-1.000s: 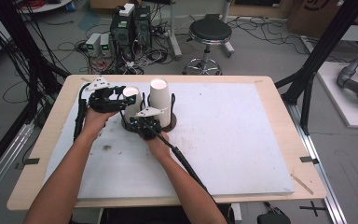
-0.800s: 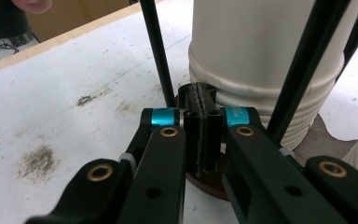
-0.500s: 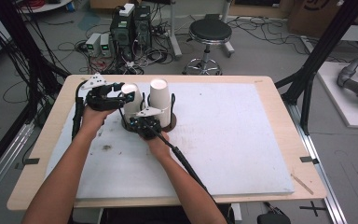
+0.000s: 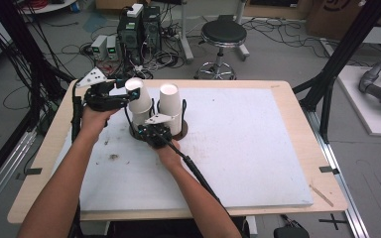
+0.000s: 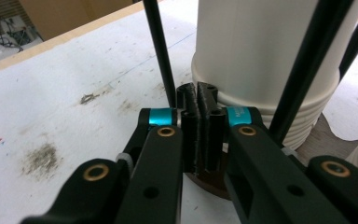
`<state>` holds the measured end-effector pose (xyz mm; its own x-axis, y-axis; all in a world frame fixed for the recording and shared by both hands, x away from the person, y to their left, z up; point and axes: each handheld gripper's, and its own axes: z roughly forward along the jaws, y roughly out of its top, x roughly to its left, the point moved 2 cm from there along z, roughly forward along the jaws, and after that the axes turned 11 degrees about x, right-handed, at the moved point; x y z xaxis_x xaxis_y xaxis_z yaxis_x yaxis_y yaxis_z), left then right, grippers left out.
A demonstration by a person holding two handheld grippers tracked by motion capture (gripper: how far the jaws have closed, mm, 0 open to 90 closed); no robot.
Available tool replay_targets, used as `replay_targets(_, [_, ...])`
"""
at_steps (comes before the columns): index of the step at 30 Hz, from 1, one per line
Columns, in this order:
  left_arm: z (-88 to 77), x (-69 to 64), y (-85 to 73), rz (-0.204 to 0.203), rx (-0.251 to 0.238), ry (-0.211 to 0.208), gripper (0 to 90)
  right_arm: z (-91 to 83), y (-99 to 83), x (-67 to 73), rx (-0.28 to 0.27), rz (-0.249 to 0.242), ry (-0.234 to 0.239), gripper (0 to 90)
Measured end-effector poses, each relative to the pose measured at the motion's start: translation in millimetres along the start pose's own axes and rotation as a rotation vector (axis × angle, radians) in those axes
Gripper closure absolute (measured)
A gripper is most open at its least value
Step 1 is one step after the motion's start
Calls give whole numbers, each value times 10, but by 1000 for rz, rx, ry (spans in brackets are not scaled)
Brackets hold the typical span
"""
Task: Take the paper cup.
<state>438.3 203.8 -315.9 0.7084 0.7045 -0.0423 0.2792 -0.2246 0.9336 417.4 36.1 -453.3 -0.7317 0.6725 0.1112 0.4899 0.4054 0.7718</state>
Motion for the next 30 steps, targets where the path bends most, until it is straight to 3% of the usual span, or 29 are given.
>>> replay_targets(5, [-67, -30, 69, 2, -7, 6, 356, -24, 11, 33, -2, -27, 27, 844])
replay_targets(9, [-126, -61, 154, -1, -18, -2, 357, -67, 26, 66, 8, -56, 48, 704])
replay_targets(14, [-214, -116, 232, 5, -29, -8, 357, -160, 18, 20, 26, -71, 75, 620])
replay_targets(16, [-252, -134, 238, 5, -25, -12, 357, -216, 13, 3, 32, -105, 81, 588])
replay_targets(24, [-450, -232, 186, -1, -31, -46, 358, -550, -43, -74, 40, -175, 218, 499])
replay_targets(26, [-489, -271, 138, -3, -36, -63, 357, -674, -79, -95, 39, -218, 232, 498])
replay_targets(30, [-529, -350, 8, 3, -24, -78, 357, -904, -163, -179, 37, -236, 253, 444])
